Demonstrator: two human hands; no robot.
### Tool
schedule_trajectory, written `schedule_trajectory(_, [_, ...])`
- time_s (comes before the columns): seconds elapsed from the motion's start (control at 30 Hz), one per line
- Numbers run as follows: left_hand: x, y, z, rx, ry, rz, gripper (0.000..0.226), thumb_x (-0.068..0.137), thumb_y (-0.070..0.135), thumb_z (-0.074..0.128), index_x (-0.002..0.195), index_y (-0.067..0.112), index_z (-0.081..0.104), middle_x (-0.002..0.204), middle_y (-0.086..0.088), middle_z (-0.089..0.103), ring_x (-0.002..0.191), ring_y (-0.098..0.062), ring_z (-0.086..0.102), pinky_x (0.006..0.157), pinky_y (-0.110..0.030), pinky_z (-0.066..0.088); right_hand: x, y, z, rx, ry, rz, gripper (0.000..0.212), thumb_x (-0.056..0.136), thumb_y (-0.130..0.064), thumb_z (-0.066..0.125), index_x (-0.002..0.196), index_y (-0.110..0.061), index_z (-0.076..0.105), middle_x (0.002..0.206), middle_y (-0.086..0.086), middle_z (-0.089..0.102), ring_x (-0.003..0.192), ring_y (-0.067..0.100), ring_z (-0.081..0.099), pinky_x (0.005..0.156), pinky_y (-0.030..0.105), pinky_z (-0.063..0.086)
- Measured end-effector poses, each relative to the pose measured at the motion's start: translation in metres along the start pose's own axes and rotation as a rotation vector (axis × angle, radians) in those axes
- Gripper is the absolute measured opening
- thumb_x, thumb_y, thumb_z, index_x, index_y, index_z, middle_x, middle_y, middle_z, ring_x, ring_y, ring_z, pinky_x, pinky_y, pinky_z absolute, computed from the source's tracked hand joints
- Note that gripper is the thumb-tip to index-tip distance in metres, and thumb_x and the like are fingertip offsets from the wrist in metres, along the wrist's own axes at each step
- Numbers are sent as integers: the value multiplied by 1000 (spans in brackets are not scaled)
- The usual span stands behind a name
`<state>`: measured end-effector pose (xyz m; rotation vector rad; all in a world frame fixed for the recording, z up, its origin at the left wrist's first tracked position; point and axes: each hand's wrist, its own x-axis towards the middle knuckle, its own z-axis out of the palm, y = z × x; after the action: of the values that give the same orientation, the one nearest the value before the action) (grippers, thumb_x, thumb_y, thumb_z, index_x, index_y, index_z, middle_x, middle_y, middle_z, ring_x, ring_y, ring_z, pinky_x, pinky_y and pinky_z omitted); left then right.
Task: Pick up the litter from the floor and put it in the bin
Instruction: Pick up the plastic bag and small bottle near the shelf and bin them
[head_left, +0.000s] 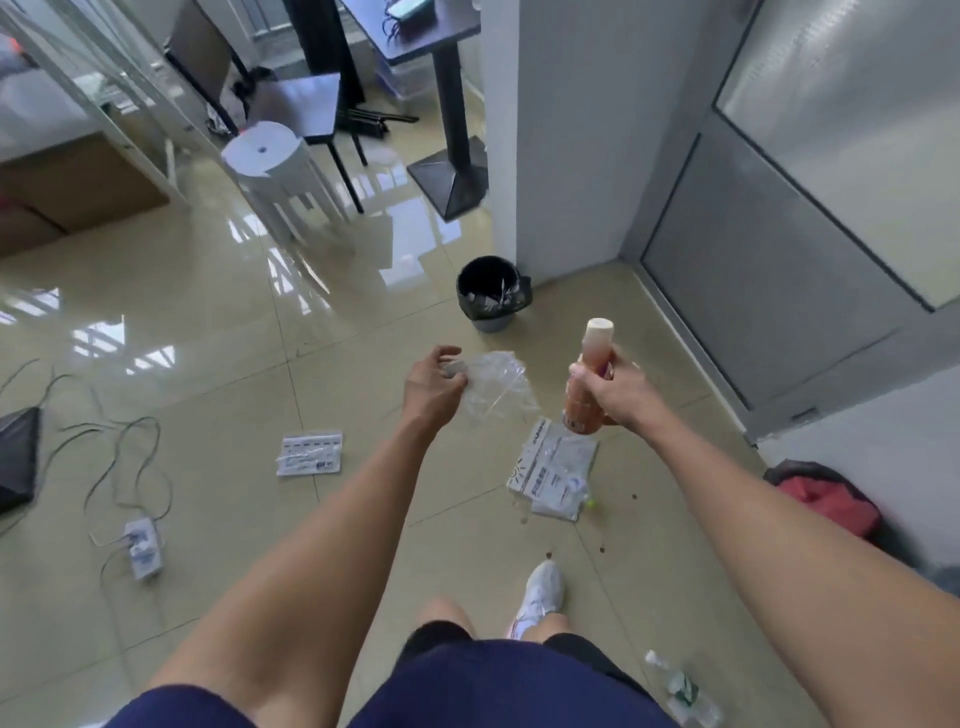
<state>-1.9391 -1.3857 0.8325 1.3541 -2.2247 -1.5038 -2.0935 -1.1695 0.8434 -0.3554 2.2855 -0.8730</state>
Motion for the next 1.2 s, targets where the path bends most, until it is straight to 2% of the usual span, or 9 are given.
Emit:
schedule_trajectory(0.23, [129,49,9,20,52,-21,38,90,7,62,126,18,67,110,-5,71,101,-20,68,89,-32,58,141,-77,-37,-119,25,-89,47,92,-68,52,127,-38,59,114,5,52,115,32,56,104,49,47])
schedule_trajectory(0.37, [225,37,15,2,73,-122,34,90,15,69,124,19,67,109,-5,70,101,-21,67,86,-31,56,228,-114,-26,-170,-19,-92,40,90,-57,63,123,-36,62,112,2,52,113,28,56,101,46,49])
schedule_trajectory(0.53, [362,-1,41,-72,34,-316,31,91,16,62,122,17,68,112,-6,71,96,-21,66,82,-30,52,350,-146,2,-169,-34,-42,31,84,-32,75,105,-32,53,108,1,66,99,22,62,83,36,51])
schedule_trajectory(0.7, [483,-17,58,-61,-83,-466,36,95,13,50,127,15,66,117,-5,69,96,-19,57,81,-25,42,471,-188,33,-265,-85,41,30,88,-34,72,109,-27,51,104,2,68,97,26,63,84,42,55])
schedule_trajectory(0.83, [558,-16,74,-88,-90,-518,22,95,8,48,106,10,66,92,-7,61,85,-26,54,75,-33,45,551,-216,54,-308,-102,12,31,87,-32,75,116,-31,62,102,-3,70,92,20,67,78,36,57])
schedule_trajectory(0.9, [592,-20,93,-122,-72,-554,17,92,5,48,83,11,61,73,-4,48,71,-25,42,63,-32,36,592,-217,68,-326,-123,-17,38,84,-26,78,120,-32,68,106,-5,73,95,16,69,83,33,57])
schedule_trajectory(1.0, [641,-41,136,-210,5,-625,36,91,5,50,59,19,38,60,3,30,63,-21,28,53,-31,24,658,-192,99,-335,-157,-39,43,83,-19,76,122,-34,71,106,-10,74,97,11,68,88,29,56])
schedule_trajectory(1.07, [675,-65,172,-271,52,-679,37,91,9,53,60,18,34,61,2,30,64,-21,27,54,-32,23,705,-165,127,-332,-189,-44,42,83,-17,71,120,-39,71,99,-13,73,92,8,68,82,26,56])
schedule_trajectory(1.2, [745,-140,259,-339,142,-751,20,95,15,59,81,3,66,72,-9,50,70,-19,40,63,-32,35,801,-89,193,-348,-236,-131,43,84,-14,68,121,-37,72,94,-10,74,84,6,64,65,6,41])
